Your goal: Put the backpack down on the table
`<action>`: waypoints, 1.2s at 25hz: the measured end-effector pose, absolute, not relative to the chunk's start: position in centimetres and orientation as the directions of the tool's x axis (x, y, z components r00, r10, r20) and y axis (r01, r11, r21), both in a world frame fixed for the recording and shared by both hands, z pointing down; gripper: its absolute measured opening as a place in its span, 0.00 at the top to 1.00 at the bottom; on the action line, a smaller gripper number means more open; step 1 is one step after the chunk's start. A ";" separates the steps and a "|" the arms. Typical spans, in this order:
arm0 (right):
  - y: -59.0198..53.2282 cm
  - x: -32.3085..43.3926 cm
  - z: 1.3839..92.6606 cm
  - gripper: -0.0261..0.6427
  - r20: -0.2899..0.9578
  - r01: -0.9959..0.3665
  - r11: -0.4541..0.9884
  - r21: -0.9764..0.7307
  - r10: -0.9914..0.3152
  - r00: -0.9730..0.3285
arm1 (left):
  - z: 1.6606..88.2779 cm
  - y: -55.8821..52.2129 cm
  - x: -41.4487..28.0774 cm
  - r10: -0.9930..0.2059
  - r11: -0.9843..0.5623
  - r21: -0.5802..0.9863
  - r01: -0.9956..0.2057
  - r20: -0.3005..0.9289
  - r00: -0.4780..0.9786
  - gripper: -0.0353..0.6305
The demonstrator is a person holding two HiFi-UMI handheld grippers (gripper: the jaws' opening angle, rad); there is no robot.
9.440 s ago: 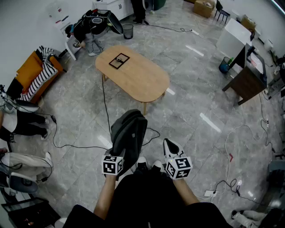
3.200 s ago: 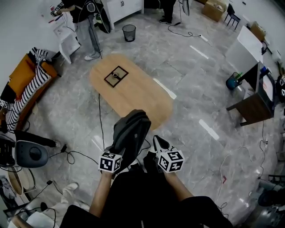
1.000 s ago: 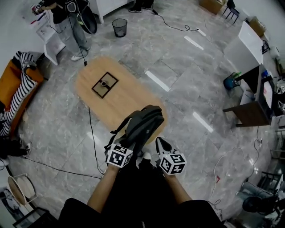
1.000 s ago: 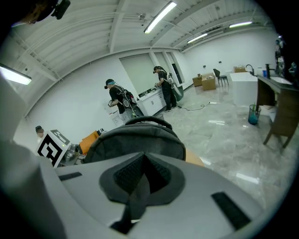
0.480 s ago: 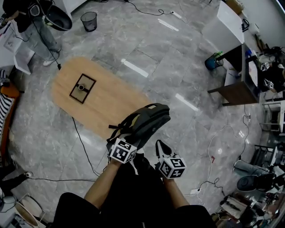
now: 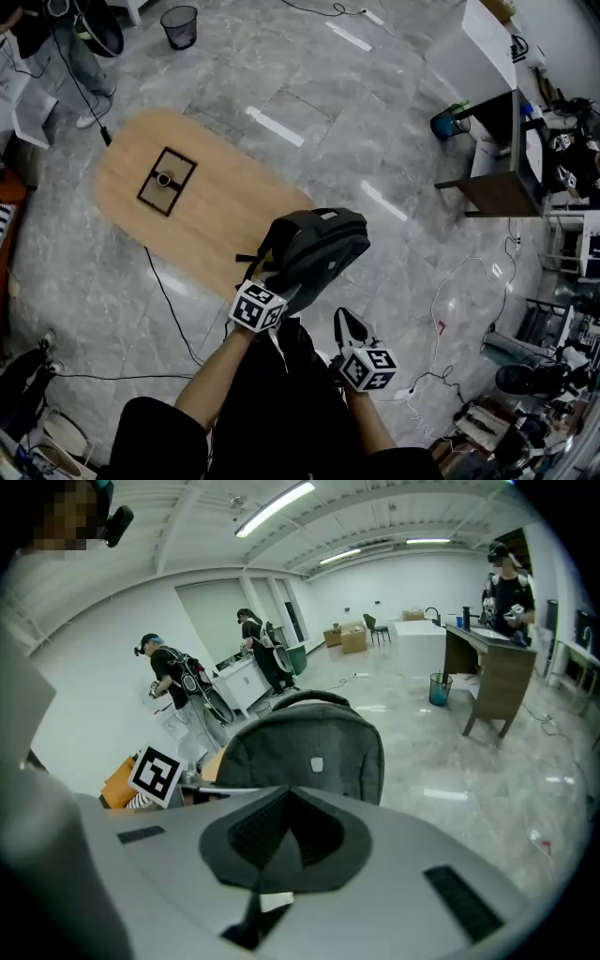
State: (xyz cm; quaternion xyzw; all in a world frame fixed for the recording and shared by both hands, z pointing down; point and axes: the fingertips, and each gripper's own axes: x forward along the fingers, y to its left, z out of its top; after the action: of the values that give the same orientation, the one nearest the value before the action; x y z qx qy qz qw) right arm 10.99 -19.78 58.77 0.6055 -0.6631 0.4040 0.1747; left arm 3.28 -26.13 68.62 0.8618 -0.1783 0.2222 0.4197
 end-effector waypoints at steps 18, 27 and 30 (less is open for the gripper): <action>-22.0 4.2 61.9 0.94 0.786 -0.942 0.024 -0.334 -0.545 -0.292 | 78.2 -34.5 -10.8 -0.214 -0.535 0.611 -0.583 0.570 0.794 0.77; -24.5 0.9 64.2 0.94 0.799 -0.939 0.071 -0.335 -0.506 -0.324 | 83.2 -38.3 -13.5 -0.230 -0.479 0.632 -0.609 0.579 0.783 0.76; -25.5 -0.3 65.0 0.94 0.800 -0.936 0.087 -0.340 -0.497 -0.337 | 84.8 -39.7 -14.1 -0.227 -0.450 0.662 -0.599 0.564 0.794 0.75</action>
State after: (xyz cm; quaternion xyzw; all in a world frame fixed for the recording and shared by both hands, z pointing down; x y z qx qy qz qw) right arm -0.32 -25.54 64.99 0.5175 -0.6925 0.4344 0.2527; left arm -14.13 -39.68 84.80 0.8273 -0.2495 0.2018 0.4611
